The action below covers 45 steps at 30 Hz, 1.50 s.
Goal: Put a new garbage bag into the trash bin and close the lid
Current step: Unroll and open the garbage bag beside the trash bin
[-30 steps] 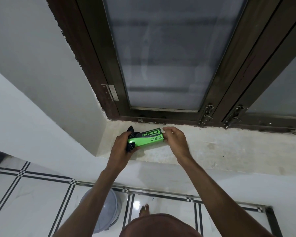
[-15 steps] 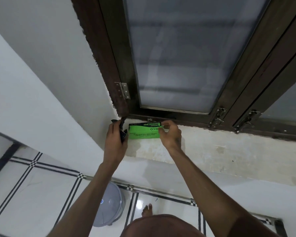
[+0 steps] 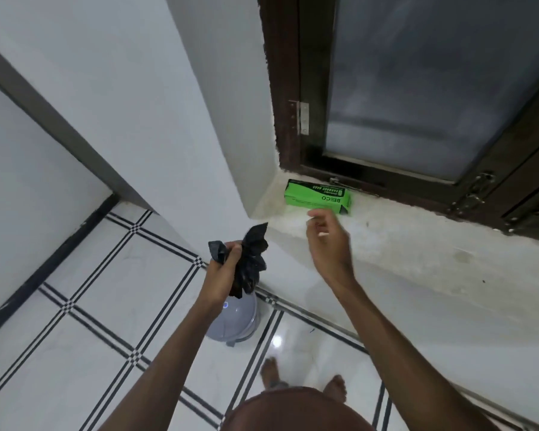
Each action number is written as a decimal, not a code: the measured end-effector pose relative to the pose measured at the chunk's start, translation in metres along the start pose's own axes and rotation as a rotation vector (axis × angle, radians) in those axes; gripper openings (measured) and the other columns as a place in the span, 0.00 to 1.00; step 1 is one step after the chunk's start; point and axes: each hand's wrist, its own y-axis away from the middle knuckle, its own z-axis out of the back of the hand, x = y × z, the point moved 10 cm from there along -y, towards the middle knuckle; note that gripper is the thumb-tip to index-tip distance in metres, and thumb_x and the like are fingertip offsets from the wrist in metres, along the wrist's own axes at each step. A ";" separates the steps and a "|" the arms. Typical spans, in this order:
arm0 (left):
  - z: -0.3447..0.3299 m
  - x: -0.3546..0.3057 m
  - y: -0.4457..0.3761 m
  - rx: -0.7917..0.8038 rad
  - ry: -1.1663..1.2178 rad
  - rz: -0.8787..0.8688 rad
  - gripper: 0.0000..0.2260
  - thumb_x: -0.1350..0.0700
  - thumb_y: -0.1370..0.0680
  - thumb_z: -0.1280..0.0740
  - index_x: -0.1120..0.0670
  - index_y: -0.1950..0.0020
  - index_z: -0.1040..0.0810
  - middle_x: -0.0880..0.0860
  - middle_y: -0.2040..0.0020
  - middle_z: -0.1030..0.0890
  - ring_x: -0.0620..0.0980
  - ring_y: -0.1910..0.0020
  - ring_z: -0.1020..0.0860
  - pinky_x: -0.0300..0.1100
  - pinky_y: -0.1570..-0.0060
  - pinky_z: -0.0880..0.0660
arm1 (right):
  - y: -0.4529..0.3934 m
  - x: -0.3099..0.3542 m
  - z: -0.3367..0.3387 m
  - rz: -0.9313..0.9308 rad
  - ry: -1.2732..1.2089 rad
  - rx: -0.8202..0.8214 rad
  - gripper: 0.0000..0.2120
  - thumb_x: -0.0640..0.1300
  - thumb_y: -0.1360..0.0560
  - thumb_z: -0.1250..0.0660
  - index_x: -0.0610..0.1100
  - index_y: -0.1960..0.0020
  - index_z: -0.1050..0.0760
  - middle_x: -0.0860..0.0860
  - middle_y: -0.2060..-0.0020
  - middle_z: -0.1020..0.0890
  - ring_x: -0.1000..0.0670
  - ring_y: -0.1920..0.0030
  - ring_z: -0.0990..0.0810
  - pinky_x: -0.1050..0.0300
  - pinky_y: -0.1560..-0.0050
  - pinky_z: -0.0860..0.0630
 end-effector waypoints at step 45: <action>0.374 0.146 0.200 -0.319 -0.805 0.082 0.18 0.46 0.19 0.39 0.60 0.40 0.27 0.62 0.47 0.18 0.63 0.48 0.21 0.51 0.51 0.25 | 0.293 -0.013 -0.118 -0.445 -0.646 -0.080 0.11 0.30 0.24 0.33 0.36 0.43 0.20 0.42 0.52 0.16 0.46 0.52 0.17 0.55 0.47 0.19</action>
